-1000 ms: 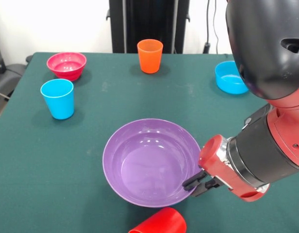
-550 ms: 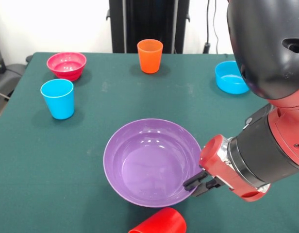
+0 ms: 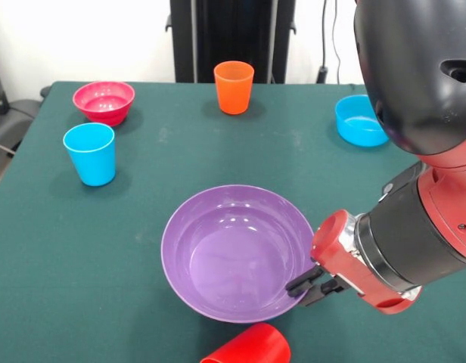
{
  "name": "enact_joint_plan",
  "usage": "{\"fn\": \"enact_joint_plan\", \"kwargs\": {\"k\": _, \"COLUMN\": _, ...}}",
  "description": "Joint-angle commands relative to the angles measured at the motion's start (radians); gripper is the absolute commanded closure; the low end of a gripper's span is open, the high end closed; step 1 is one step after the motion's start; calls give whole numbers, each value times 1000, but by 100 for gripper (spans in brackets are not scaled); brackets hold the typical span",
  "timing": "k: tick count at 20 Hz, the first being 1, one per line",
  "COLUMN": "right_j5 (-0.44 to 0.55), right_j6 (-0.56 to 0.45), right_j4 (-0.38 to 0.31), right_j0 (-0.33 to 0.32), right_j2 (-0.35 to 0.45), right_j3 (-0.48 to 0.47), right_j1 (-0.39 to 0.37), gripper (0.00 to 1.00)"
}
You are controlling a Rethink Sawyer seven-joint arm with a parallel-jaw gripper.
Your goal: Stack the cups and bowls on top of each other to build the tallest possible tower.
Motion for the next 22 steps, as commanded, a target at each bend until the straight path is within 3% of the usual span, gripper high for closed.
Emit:
{"fn": "enact_joint_plan", "kwargs": {"k": 1, "right_j5": 8, "right_j6": -261, "right_j4": -28, "right_j0": 18, "right_j2": 9, "right_j3": -15, "right_j1": 7, "gripper": 100}}
{"fn": "enact_joint_plan", "kwargs": {"k": 8, "right_j5": 14, "right_j6": -272, "right_j4": -30, "right_j0": 16, "right_j2": 0, "right_j3": -17, "right_j1": 8, "gripper": 100}}
{"fn": "enact_joint_plan", "kwargs": {"k": 9, "right_j5": 28, "right_j6": -300, "right_j4": -35, "right_j0": 15, "right_j2": -6, "right_j3": -21, "right_j1": 7, "gripper": 0}}
{"fn": "enact_joint_plan", "kwargs": {"k": 15, "right_j5": -4, "right_j6": -258, "right_j4": -14, "right_j0": 12, "right_j2": -13, "right_j3": -18, "right_j1": 15, "gripper": 0}}
{"fn": "enact_joint_plan", "kwargs": {"k": 22, "right_j5": -5, "right_j6": -284, "right_j4": 19, "right_j0": 1, "right_j2": -51, "right_j3": -24, "right_j1": 14, "gripper": 0}}
